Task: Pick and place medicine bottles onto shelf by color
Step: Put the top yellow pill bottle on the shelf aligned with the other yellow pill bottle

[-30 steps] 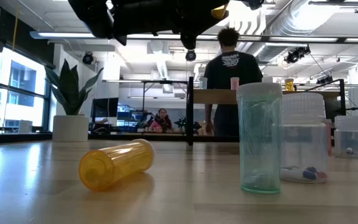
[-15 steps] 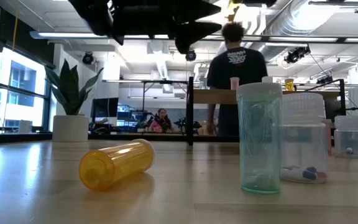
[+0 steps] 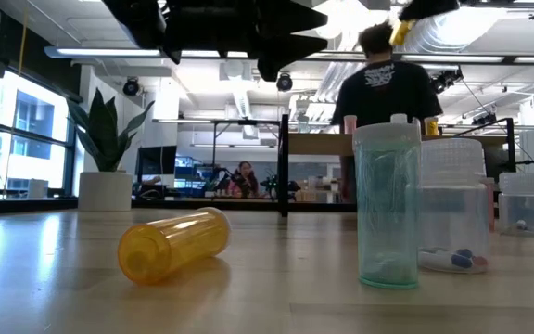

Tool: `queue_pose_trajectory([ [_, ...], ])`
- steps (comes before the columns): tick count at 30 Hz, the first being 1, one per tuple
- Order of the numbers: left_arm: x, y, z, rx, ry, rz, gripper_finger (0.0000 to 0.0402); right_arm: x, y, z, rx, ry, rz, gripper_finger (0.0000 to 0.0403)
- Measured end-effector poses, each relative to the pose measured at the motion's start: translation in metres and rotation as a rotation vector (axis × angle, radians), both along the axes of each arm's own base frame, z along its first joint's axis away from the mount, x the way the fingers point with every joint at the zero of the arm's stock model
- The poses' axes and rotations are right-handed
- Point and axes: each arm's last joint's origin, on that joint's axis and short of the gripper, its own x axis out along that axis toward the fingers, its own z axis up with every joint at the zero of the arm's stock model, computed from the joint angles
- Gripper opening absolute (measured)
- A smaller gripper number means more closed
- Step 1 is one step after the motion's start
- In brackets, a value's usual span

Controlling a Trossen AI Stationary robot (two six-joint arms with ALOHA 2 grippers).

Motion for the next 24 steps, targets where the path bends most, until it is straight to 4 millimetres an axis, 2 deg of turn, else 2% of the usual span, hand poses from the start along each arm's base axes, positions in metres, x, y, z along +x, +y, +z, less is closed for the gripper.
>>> queue_pose_trajectory([
  [6,0.0,-0.001,0.0,0.0,0.0,0.0,0.0223,-0.021,-0.022,-0.01,0.095,-0.021,-0.226,0.0097],
  [10,0.0,-0.001,0.0,0.0,0.0,0.0,0.0223,-0.029,-0.035,-0.019,0.185,-0.007,-0.332,0.0097],
  [24,0.0,-0.001,-0.001,-0.001,0.008,0.0,0.0223,-0.04,-0.068,-0.033,0.415,0.016,-0.515,0.0097],
])
